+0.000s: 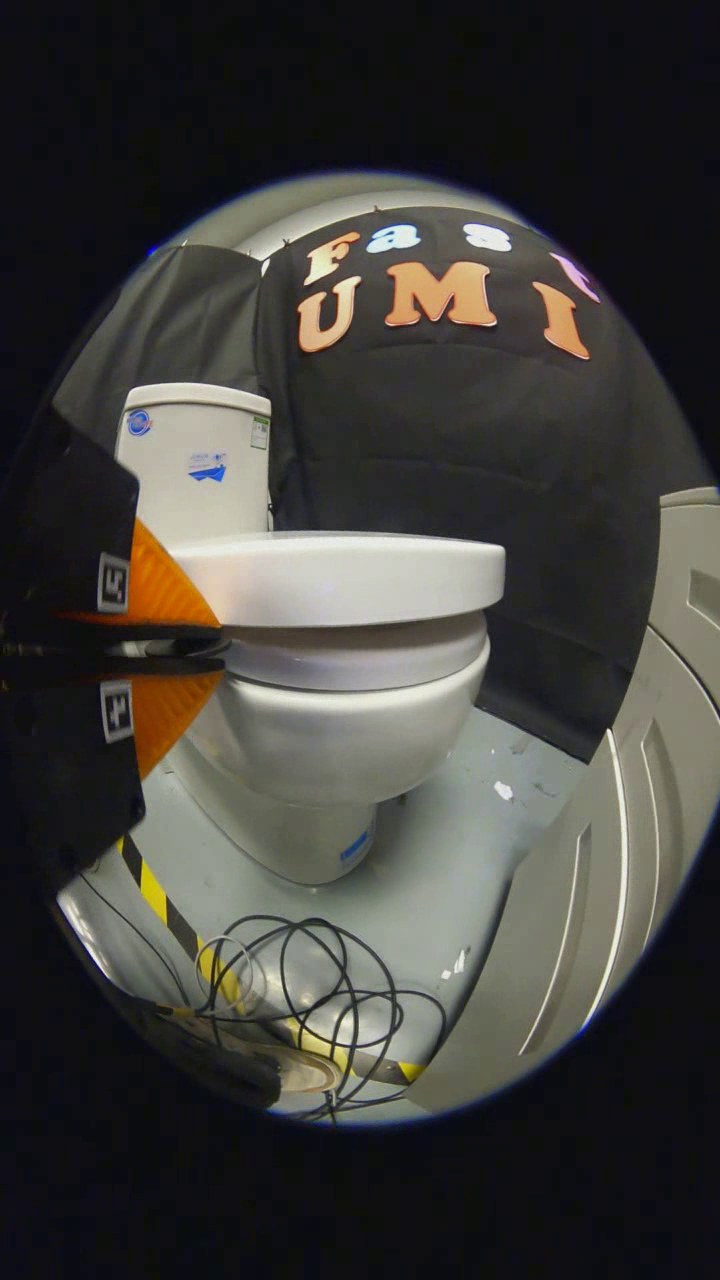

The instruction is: Open the toilet lid.

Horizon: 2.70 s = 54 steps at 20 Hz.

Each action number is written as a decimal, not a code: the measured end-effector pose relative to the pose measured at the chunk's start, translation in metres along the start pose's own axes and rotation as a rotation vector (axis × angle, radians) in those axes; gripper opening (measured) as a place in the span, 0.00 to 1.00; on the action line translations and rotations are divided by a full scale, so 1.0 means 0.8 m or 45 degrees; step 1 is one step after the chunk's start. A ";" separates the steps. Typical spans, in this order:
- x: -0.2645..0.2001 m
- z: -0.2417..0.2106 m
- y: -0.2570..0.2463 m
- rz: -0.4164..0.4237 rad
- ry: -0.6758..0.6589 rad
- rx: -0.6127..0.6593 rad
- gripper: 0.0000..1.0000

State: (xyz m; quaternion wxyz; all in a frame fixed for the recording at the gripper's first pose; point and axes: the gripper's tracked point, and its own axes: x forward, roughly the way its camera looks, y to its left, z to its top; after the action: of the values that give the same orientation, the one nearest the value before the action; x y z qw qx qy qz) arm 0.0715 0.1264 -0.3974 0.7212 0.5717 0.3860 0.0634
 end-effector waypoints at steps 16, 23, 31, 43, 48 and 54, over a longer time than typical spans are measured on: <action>0.001 0.007 0.011 -0.111 -0.148 -0.201 0.08; -0.013 0.007 0.047 -0.193 -0.293 -0.377 0.08; -0.026 -0.002 0.121 -0.239 -0.417 -0.634 0.08; -0.030 -0.033 0.231 -0.439 -0.567 -1.026 0.08; -0.034 -0.046 0.255 -0.499 -0.612 -1.118 0.08; -0.034 -0.062 0.288 -0.516 -0.627 -1.192 0.08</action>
State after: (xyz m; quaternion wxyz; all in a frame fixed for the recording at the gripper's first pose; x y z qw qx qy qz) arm 0.1024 0.2282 -0.1853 0.9644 0.1033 0.2389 -0.0472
